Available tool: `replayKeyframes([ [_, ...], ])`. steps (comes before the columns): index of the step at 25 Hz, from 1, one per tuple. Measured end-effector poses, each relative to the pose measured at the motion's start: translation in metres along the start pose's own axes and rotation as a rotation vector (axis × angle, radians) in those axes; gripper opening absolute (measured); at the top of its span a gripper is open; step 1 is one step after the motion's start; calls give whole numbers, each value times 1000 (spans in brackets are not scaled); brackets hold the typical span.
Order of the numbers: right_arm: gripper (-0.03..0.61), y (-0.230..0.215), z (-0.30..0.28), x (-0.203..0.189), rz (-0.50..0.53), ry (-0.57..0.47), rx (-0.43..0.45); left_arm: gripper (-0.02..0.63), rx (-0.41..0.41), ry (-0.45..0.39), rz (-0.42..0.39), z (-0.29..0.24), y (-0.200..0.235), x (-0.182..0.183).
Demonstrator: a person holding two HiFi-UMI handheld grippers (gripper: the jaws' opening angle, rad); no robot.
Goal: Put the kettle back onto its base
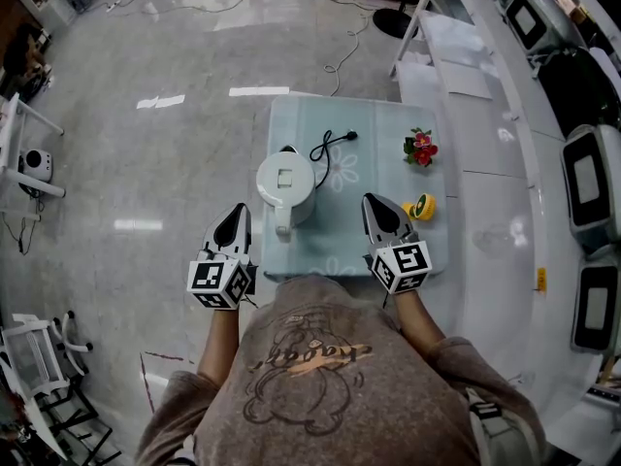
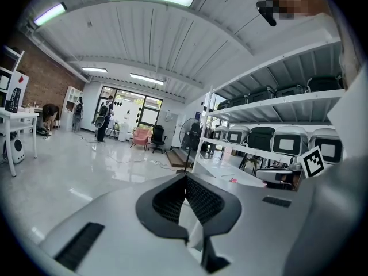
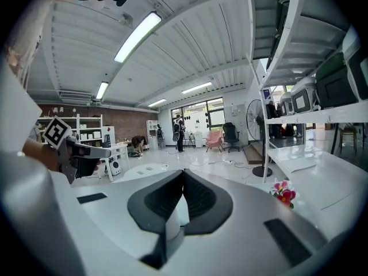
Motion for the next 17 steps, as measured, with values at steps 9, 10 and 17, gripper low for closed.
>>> replayKeyframes([
  [9, -12, -10, 4, 1, -2, -6, -5, 21, 14, -6, -6, 2, -5, 1],
  [10, -12, -11, 5, 1, -3, -5, -6, 21, 17, -7, -7, 3, -5, 2],
  [17, -12, -15, 9, -1, 1, 2, -9, 21, 26, -3, 1, 8, -5, 0],
])
Point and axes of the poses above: the fingertips, and each gripper's own axes: z backward along the fingers, y to its left, x out of its top, the point moved 1 cm from there along z, backward along the fingers, and after that the axes turned 13 degrees about -x, right-handed, at the moved point
